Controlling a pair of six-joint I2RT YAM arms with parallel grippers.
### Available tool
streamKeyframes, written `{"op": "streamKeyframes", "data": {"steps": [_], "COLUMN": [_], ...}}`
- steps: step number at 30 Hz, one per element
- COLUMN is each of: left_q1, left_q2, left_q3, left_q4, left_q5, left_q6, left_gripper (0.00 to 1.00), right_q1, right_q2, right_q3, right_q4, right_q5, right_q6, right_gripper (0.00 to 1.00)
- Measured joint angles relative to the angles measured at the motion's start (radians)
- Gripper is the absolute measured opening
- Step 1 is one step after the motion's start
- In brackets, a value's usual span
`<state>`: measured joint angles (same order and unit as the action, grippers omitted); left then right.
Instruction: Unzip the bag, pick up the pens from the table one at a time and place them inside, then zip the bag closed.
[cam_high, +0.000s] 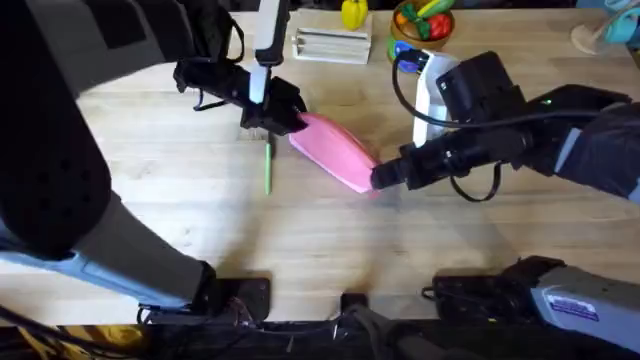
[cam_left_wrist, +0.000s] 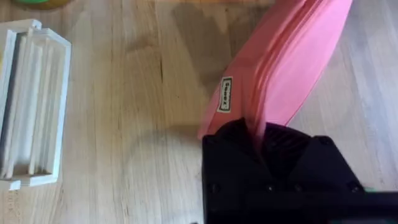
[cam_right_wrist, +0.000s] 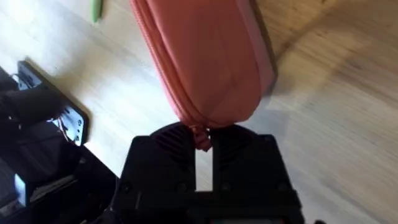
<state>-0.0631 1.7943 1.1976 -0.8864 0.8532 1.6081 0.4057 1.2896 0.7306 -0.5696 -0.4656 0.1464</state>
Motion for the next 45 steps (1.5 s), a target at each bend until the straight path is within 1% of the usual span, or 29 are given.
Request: {"op": "streamKeyframes", "data": {"steps": [4,5,9,13,21,24,31,32,33,36,40,45], "left_q1": [0.000,0.000,-0.010,-0.018,-0.010,-0.010,-0.014,-0.019,-0.020,-0.024,-0.024,-0.019], "left_q2": [0.000,0.000,0.000,0.000,0.000,0.000,0.000,0.000,0.000,0.000,0.000,0.000], "left_q3": [0.000,0.000,0.000,0.000,0.000,0.000,0.000,0.000,0.000,0.000,0.000,0.000], "left_q4": [0.000,0.000,-0.008,-0.009,-0.003,-0.005,-0.008,-0.009,-0.009,-0.011,-0.011,-0.003], "left_q5": [0.001,0.001,0.008,0.014,0.015,0.018,0.049,0.066,0.071,0.079,0.082,0.059], "left_q6": [0.000,0.000,0.000,0.000,0.000,0.000,-0.004,-0.005,-0.006,-0.007,-0.007,-0.007], "left_gripper": [0.041,0.041,0.041,0.041,0.041,0.041,0.041,0.041,0.041,0.041,0.041,0.042], "right_q1": [0.000,0.000,0.000,0.000,0.000,0.000,0.005,0.005,0.005,0.006,0.006,0.006], "right_q2": [0.000,0.000,0.000,0.000,0.000,0.000,0.000,0.000,0.000,0.000,0.000,0.000], "right_q3": [0.027,0.042,0.113,0.174,0.281,0.325,0.423,0.459,0.472,0.498,0.505,0.505], "right_q4": [-0.064,-0.088,-0.204,-0.282,-0.327,-0.367,-0.464,-0.508,-0.521,-0.541,-0.533,-0.457], "right_q5": [0.000,0.003,0.035,0.056,0.077,0.085,0.167,0.199,0.212,0.240,0.258,0.243], "right_q6": [-0.025,-0.033,-0.070,-0.099,-0.119,-0.141,-0.203,-0.243,-0.257,-0.295,-0.347,-0.379], "right_gripper": [0.049,0.040,0.039,0.033,0.029,0.030,0.030,0.030,0.030,0.030,0.030,0.031]}}
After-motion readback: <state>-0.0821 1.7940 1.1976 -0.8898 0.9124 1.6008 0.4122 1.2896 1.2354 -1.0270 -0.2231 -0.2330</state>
